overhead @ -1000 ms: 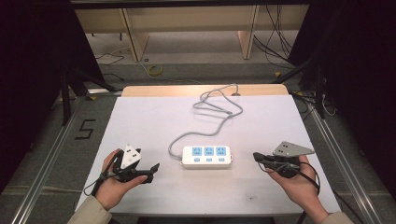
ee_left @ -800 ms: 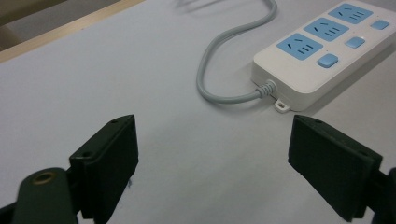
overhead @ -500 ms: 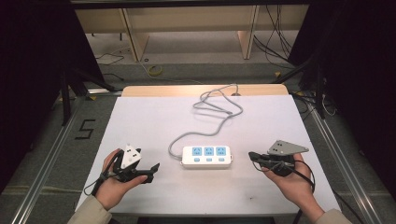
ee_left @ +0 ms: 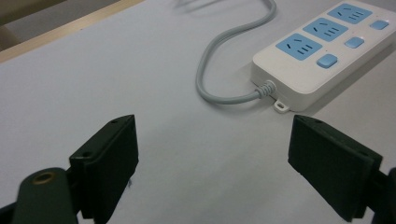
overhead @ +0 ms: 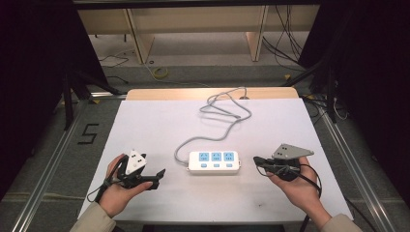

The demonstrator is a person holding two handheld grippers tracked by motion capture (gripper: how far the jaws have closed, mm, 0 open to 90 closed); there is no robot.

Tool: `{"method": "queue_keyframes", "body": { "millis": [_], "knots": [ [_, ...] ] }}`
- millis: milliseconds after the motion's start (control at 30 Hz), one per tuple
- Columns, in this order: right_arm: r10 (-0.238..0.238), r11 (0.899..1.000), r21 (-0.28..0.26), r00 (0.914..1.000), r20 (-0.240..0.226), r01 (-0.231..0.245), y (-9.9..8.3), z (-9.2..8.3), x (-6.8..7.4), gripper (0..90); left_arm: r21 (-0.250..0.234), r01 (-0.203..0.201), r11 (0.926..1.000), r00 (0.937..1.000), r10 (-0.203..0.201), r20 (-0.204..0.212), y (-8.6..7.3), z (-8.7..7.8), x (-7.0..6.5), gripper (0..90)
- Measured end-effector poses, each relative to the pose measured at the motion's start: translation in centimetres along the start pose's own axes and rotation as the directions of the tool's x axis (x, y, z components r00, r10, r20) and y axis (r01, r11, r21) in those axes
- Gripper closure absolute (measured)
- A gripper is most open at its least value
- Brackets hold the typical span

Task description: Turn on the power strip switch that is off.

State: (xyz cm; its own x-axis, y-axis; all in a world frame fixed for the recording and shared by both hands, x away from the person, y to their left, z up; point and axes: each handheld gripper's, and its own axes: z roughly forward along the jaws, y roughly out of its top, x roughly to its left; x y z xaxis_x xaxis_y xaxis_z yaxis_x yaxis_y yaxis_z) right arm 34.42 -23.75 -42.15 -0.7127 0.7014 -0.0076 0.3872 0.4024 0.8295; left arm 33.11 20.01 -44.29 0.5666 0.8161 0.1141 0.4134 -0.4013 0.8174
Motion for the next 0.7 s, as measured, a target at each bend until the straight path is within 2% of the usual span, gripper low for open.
{"method": "queue_keyframes", "body": {
  "millis": [700],
  "knots": [
    [-0.014, 1.000, 0.006, 0.9998, -0.015, 0.014, 0.73, 0.85, 0.39, 90.0, 0.002, -0.001, 1.0000, 1.0000, 0.001, 0.003, 0.03, 0.04, -0.05, 15.7]
  ]
}}
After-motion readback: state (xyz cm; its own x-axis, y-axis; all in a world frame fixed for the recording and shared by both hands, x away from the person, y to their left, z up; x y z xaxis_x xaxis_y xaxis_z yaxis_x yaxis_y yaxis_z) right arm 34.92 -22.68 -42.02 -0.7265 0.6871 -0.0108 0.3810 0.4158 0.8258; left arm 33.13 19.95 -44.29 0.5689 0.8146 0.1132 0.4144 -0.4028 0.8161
